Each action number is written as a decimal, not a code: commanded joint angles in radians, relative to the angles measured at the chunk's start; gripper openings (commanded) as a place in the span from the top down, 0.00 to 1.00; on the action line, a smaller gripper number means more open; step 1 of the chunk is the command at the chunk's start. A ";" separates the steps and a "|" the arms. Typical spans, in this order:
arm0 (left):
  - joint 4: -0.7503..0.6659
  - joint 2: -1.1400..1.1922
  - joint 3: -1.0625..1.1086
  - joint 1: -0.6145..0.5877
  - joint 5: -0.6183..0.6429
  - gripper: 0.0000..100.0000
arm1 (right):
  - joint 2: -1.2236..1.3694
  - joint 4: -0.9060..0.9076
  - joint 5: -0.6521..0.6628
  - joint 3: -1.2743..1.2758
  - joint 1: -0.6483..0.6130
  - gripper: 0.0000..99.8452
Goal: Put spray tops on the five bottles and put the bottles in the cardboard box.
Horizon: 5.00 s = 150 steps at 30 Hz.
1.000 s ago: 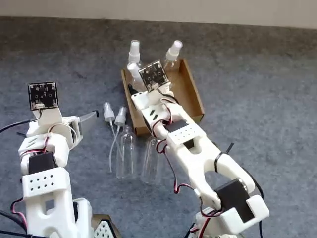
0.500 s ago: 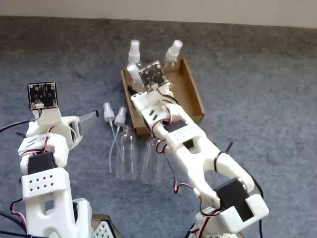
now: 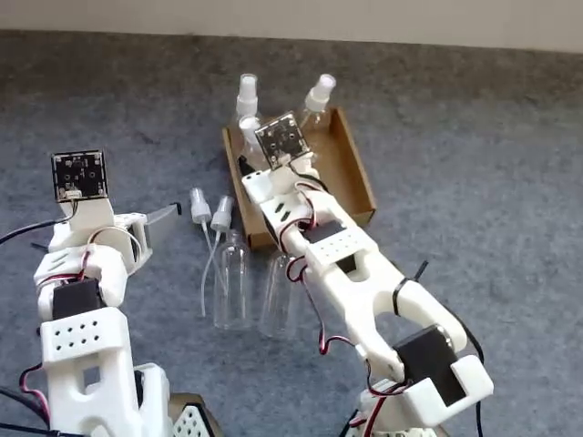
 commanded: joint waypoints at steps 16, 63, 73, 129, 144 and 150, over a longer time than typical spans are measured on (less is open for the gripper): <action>-0.018 -0.007 -0.005 -0.005 0.012 0.59 | -0.021 0.077 0.018 -0.015 -0.025 0.75; -0.018 -0.007 -0.007 -0.004 0.012 0.59 | -0.380 1.173 -0.384 -0.116 -0.073 0.75; -0.018 -0.007 -0.007 -0.004 0.012 0.59 | -0.378 0.963 -0.376 0.171 -0.074 0.75; -0.017 -0.005 -0.007 0.027 0.014 0.59 | -0.317 1.168 0.535 -0.015 0.984 0.99; 0.040 -0.005 -0.012 0.077 0.012 0.59 | 0.196 1.320 0.571 -0.515 1.081 0.79; 0.040 -0.005 -0.012 0.077 0.012 0.59 | 0.174 1.428 0.568 -0.526 1.055 0.77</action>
